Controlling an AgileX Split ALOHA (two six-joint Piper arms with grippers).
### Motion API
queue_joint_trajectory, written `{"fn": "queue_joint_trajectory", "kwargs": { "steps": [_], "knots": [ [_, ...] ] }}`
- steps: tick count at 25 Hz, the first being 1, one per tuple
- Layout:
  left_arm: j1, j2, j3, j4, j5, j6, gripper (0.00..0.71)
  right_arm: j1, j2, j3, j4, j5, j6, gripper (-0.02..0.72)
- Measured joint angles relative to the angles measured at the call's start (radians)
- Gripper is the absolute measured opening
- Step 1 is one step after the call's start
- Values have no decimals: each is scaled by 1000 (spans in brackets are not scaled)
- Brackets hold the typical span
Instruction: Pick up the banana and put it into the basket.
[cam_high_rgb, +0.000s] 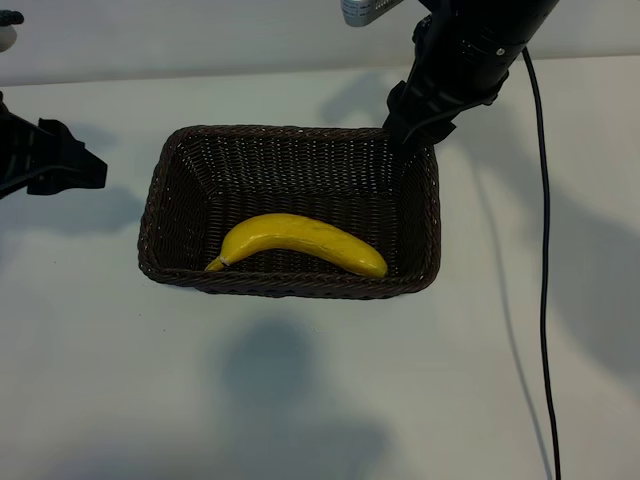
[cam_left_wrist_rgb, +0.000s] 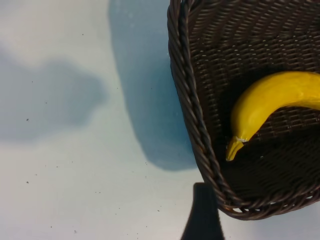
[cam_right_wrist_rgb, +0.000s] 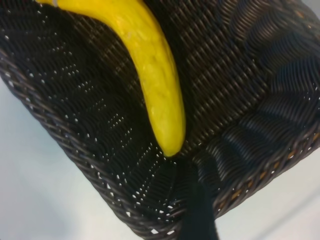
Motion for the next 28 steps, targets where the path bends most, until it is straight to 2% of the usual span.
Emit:
{"fn": "queue_joint_trajectory", "kwargs": {
  "steps": [19, 28],
  "knots": [
    [0, -1, 0, 0, -1, -1, 586, 0, 0, 0, 0, 0, 14, 591],
    [0, -1, 0, 1, -1, -1, 586, 0, 0, 0, 0, 0, 14, 546]
  ]
}}
